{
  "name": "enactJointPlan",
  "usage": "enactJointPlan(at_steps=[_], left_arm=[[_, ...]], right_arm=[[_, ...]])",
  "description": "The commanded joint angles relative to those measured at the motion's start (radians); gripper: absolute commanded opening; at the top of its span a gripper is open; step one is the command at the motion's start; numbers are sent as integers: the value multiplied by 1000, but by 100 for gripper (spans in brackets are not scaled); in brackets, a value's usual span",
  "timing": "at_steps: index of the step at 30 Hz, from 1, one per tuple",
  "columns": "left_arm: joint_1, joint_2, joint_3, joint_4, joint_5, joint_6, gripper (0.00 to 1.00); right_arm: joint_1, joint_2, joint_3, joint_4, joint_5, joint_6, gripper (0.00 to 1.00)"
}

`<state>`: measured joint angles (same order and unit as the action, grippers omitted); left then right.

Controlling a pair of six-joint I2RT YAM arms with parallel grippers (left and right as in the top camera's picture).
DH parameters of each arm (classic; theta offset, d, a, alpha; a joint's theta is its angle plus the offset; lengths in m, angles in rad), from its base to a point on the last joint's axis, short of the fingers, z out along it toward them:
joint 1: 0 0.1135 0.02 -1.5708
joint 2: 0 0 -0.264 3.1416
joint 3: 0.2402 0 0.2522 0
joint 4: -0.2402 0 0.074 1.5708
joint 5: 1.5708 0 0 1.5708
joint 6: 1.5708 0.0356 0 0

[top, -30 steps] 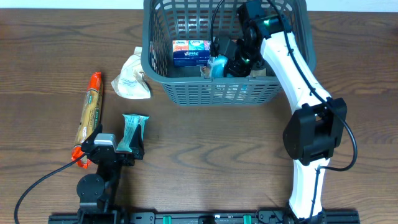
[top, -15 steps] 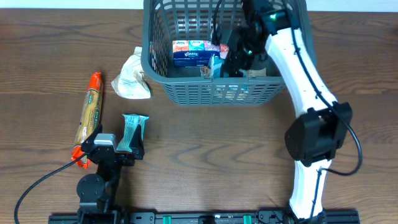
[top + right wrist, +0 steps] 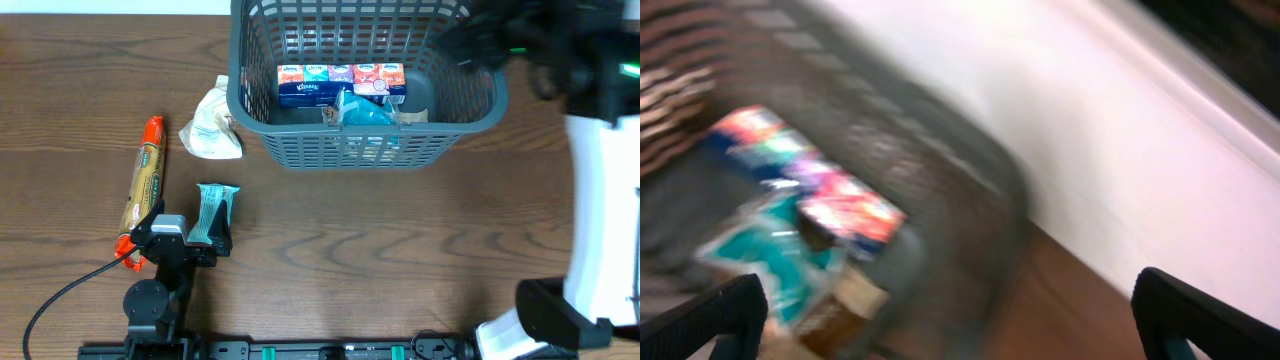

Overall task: Pack container
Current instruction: 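Withdraw the right gripper to the right side of the table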

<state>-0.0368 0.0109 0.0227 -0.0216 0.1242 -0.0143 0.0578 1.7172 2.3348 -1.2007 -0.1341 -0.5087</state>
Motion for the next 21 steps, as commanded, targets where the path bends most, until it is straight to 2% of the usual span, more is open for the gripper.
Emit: enactJointPlan(at_steps=[1,6,11,15,21], left_arm=[[-3,-7,-19,-34,21,-38,99],[-3,-7,-10,-44,21,-79,99],[-3,-7,64,-118,21,-77,99],[-3,6,145,-191,21,-77,99],[-3,110,330,-315,0,-69,99]], right_arm=[[-163,-46,3,10,55,254,99],[-401,-65,-3,-21,48,360,99],[-550,-56,-101,-35,49,444,99],[-603,-42,-260,-35,3,449,99],[-582,-37,-539,35,-3,439,99]])
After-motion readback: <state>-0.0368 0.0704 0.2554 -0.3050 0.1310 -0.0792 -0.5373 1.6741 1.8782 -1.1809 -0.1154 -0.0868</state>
